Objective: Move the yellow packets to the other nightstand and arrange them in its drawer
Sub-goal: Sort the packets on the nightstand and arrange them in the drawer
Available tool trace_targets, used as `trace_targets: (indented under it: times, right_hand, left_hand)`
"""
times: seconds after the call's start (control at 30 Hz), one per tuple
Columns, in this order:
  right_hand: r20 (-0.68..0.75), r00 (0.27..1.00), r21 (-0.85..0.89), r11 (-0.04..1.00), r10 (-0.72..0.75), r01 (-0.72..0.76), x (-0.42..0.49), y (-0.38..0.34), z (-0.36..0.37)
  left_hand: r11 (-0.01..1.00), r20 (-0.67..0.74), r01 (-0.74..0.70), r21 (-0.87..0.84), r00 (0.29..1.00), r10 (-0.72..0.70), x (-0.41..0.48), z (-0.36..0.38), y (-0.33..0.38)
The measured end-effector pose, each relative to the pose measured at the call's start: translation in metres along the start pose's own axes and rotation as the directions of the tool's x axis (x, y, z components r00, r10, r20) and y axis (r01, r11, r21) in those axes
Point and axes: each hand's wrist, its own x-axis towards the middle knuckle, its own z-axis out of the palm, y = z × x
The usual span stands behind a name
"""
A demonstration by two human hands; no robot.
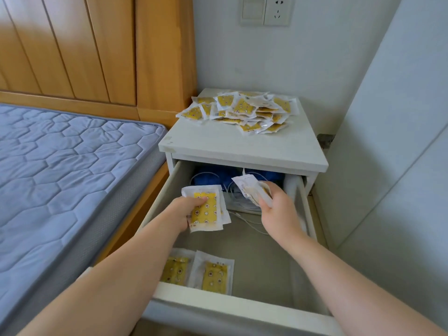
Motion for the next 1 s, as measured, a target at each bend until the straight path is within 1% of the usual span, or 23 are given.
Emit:
trace_targets:
  times: [0.03,0.1,0.13,0.2,0.27,0.33,0.43,0.5,0.6,0.73,0.8,0.87,0.9,0.93,1.0]
  right_hand:
    - [0.091,0.994,-0.040,0.998,0.056,-0.052,0.000,0.005,0.004]
    - [0.251,0.949,-0.155,0.976,0.189,-0.153,0.000,0.017,0.011]
    - [0.316,0.917,-0.219,0.959,0.242,-0.177,-0.001,0.021,0.014]
    - [0.426,0.856,-0.329,0.932,0.292,-0.154,-0.004,0.029,0.022]
    - [0.513,0.799,-0.450,0.891,0.314,-0.061,-0.010,0.032,0.030]
    - [0.599,0.725,-0.525,0.850,0.340,0.036,-0.018,0.033,0.037]
    - [0.700,0.587,-0.595,0.788,0.408,0.162,-0.033,0.031,0.042]
    - [0.735,0.505,-0.614,0.761,0.453,0.211,-0.043,0.031,0.042]
    - [0.763,0.428,-0.629,0.711,0.485,0.315,-0.053,0.031,0.041]
    - [0.780,0.329,-0.622,0.600,0.533,0.503,-0.058,0.035,0.041]
    - [0.780,0.295,-0.611,0.571,0.551,0.549,-0.058,0.039,0.040]
    - [0.776,0.292,-0.622,0.599,0.560,0.505,-0.054,0.041,0.039]
    - [0.766,0.321,-0.642,0.628,0.557,0.440,-0.050,0.041,0.039]
    - [0.745,0.378,-0.665,0.657,0.549,0.356,-0.046,0.040,0.038]
    - [0.656,0.543,-0.706,0.681,0.524,0.196,-0.035,0.042,0.039]
  left_hand:
    - [0.999,-0.010,0.020,0.039,1.000,-0.020,0.004,-0.002,-0.003]
    - [0.996,-0.016,0.022,0.083,1.000,-0.021,0.009,-0.004,-0.002]
    - [0.996,-0.019,0.014,0.092,1.000,-0.012,0.012,-0.005,-0.001]
    - [0.994,-0.026,0.004,0.110,1.000,-0.001,0.015,-0.004,0.001]
    - [0.992,-0.011,0.001,0.123,1.000,0.000,0.016,-0.003,0.001]
    - [0.992,0.006,0.006,0.129,1.000,-0.007,0.018,-0.003,0.000]
    - [0.993,-0.001,-0.001,0.119,1.000,0.001,0.020,-0.005,0.001]
    - [0.993,-0.003,-0.009,0.117,1.000,0.009,0.019,-0.005,0.003]
    - [0.994,0.020,-0.021,0.111,1.000,0.019,0.017,-0.003,0.005]
    - [0.993,0.051,-0.046,0.108,0.998,0.041,0.015,-0.001,0.006]
    - [0.993,0.045,-0.051,0.108,0.998,0.046,0.015,-0.001,0.006]
    - [0.993,0.048,-0.057,0.101,0.997,0.053,0.015,-0.001,0.006]
    - [0.994,0.054,-0.060,0.096,0.997,0.054,0.014,-0.001,0.007]
    - [0.994,0.058,-0.061,0.093,0.997,0.056,0.014,-0.001,0.007]
    - [0.993,0.065,-0.071,0.096,0.996,0.065,0.014,0.000,0.008]
